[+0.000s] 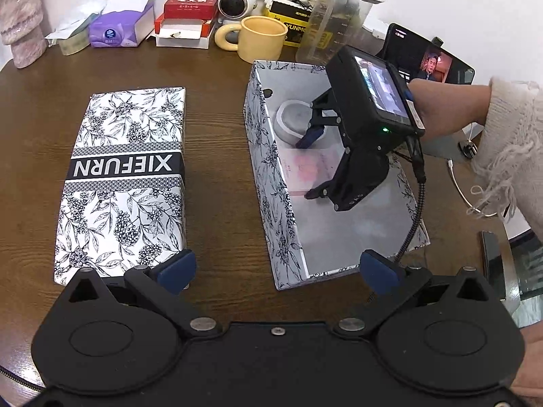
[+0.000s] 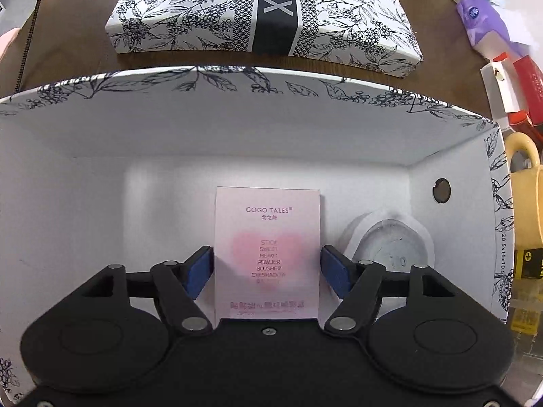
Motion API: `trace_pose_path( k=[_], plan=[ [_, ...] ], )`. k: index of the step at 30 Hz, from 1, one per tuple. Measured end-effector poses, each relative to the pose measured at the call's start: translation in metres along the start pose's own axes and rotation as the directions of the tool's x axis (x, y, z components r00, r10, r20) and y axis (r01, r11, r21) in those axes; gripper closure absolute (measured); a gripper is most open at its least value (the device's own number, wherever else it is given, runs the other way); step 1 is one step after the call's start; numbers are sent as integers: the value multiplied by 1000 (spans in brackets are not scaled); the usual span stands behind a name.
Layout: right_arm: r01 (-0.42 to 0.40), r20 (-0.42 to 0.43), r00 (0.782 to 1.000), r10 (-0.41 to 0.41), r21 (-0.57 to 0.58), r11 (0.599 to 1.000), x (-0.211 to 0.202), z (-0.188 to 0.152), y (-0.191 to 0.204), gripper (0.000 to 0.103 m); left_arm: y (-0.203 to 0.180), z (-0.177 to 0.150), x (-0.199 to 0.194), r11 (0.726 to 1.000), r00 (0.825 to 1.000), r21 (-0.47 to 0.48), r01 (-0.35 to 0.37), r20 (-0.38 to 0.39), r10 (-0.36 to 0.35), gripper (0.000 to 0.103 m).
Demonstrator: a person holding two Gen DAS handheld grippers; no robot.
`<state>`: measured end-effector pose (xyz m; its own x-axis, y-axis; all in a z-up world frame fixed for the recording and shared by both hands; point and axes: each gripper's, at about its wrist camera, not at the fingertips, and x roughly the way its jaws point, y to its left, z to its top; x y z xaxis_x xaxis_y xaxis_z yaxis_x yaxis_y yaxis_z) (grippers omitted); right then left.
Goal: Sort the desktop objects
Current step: 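Carry the pink card with the right gripper and lower it into the box, then open the right gripper and withdraw it from the box, then move the left gripper to the dental floss box and grasp it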
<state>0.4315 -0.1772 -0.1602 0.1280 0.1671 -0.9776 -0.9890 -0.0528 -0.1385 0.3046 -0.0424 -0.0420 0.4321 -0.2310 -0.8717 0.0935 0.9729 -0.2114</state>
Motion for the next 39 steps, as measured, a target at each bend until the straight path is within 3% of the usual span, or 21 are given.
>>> trace_pose_path(
  k=[1, 3, 5, 11, 16, 23, 28, 35, 39],
  plan=[
    [0, 0, 1000, 0, 4, 1000, -2, 0, 1, 27, 0, -1, -1, 1000, 1000, 1, 1, 0, -1, 0],
    [-22, -4, 1000, 22, 23, 999, -6, -1, 3, 9, 0, -2, -3, 1000, 1000, 0, 5, 1, -5, 0],
    [-26, -5, 1000, 26, 36, 999, -11, -1, 7, 0, 1, -4, -6, 1000, 1000, 2, 12, 2, -12, 0],
    [47, 43, 998, -51, 87, 995, -48, -3, 19, 0, -1, -10, -20, 998, 999, 54, 38, 18, -39, 0],
    [120, 121, 982, -143, 183, 976, -93, 6, 23, 0, -9, -14, -31, 988, 998, 145, 61, 24, -65, 0],
    [214, 160, 946, -282, 344, 914, -162, -13, 69, 0, -34, -29, -39, 934, 994, 342, 104, -15, -105, 0],
    [251, 129, 933, -337, 440, 862, -188, -32, 120, 0, -62, -44, -34, 845, 989, 514, 149, -75, -128, 0],
    [260, 65, 931, -360, 573, 777, -192, -56, 206, 0, -101, -77, -12, 658, 981, 728, 193, -151, -120, 0],
    [265, 11, 939, -342, 611, 746, -181, -63, 241, 0, -115, -98, 6, 559, 983, 809, 182, -145, -110, 0]
  ],
)
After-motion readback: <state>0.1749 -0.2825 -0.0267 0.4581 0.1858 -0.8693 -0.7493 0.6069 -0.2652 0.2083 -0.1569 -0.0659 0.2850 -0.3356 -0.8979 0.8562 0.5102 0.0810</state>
